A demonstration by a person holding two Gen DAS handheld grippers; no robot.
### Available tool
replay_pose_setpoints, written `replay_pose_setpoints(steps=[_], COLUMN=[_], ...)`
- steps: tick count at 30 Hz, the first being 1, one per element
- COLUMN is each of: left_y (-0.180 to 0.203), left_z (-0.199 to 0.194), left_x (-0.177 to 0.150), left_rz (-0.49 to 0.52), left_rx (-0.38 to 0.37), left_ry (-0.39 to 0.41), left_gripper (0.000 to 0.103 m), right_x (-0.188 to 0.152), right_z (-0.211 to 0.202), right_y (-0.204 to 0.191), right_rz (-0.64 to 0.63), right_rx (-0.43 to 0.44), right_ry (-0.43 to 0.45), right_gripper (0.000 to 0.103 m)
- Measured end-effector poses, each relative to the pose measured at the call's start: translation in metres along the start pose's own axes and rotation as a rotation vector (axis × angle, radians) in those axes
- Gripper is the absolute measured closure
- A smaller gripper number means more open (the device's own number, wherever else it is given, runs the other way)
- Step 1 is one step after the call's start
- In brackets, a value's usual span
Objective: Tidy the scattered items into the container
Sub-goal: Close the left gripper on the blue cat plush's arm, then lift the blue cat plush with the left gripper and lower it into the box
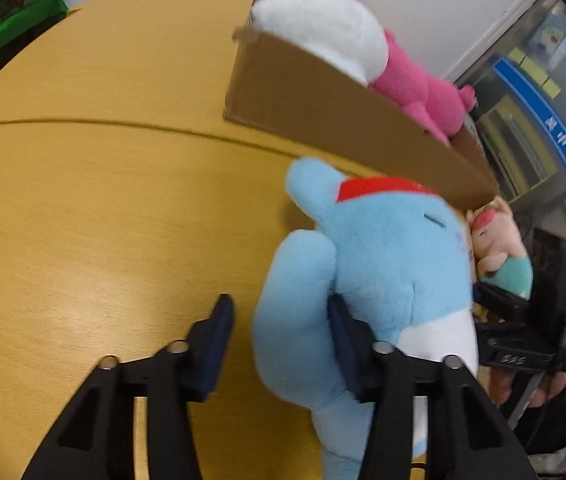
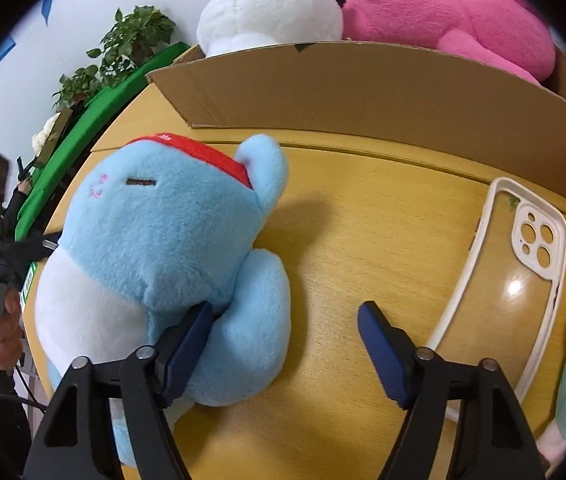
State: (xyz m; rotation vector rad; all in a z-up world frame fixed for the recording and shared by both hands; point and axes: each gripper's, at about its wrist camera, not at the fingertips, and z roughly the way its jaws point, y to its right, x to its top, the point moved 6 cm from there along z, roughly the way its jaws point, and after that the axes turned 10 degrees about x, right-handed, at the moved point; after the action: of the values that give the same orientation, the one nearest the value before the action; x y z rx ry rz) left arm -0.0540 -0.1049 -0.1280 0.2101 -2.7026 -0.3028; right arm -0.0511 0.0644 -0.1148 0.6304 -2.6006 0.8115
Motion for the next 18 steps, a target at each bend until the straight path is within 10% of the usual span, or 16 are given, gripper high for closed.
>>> replay_pose_setpoints(steps=[4, 18], left_y=[0.008, 0.065], left_z=[0.001, -0.067], left_x=[-0.001, 0.050], left_rz=[0.049, 0.095], left_rx=[0.027, -0.069], left_ry=[0.004, 0.199], left_gripper=[0.072, 0.079], right_x=[-0.003, 0.035], right_z=[0.006, -0.077], right_y=[-0.012, -0.015], right_rz=[-0.015, -0.073], right_rx=[0.057, 0.093], right_ry=[-0.007, 0.300], right_gripper=[0.068, 0.083])
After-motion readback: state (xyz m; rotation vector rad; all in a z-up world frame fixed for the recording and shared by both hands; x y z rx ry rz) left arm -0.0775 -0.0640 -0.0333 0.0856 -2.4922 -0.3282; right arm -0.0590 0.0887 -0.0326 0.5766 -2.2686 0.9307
